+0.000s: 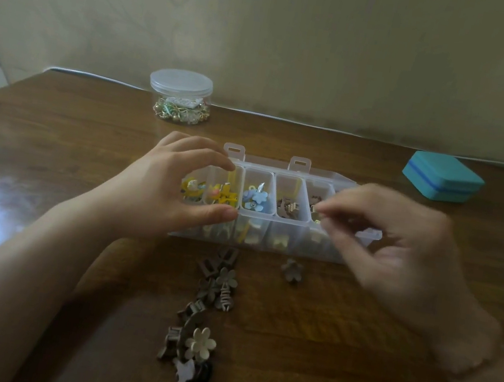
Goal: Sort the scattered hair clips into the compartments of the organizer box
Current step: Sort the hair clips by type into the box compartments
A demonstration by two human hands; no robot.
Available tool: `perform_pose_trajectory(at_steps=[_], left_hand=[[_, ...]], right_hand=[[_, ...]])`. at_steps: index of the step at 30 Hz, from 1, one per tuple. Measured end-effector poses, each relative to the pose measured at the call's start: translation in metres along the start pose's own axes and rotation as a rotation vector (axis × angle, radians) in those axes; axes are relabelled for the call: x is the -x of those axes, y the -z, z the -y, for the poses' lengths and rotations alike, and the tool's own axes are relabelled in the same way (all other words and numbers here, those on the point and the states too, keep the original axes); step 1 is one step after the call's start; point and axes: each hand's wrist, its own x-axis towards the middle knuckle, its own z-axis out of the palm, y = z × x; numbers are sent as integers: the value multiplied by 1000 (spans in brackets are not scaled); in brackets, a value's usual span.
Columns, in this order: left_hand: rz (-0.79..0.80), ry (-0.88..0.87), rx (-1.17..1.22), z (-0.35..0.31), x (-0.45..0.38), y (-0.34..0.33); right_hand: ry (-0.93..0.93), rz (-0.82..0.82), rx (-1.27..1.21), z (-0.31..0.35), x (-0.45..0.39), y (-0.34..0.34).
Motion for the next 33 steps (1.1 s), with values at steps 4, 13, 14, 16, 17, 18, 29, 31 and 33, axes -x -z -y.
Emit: perform_pose_trajectory(at_steps=[4, 13, 14, 16, 17, 18, 29, 31, 33], left_hand=[[0, 3, 7, 0, 0, 0], [-2, -7, 2, 3, 0, -1], [-1, -7, 1, 2, 0, -1], [-2, -6, 2, 1, 0, -1], [-2, -4, 3, 1, 0, -1], [-3, -3, 1, 1, 0, -1], [-14, -13, -3, 1, 0, -2], [-17, -15, -9, 1, 0, -2], [-13, -14, -13, 1, -1, -2]], right_hand=[[-49, 100, 6, 1, 3, 11], [-91, 798, 131, 8, 4, -4], [-65, 744, 48, 9, 3, 2], [-29, 435, -84, 3, 5, 16], [-24, 238, -87, -1, 6, 22], [-42, 74, -52, -4, 7, 26], [166, 109, -18, 21, 8, -11], [267, 260, -72, 38, 12, -30], [357, 380, -4, 47, 16, -45]])
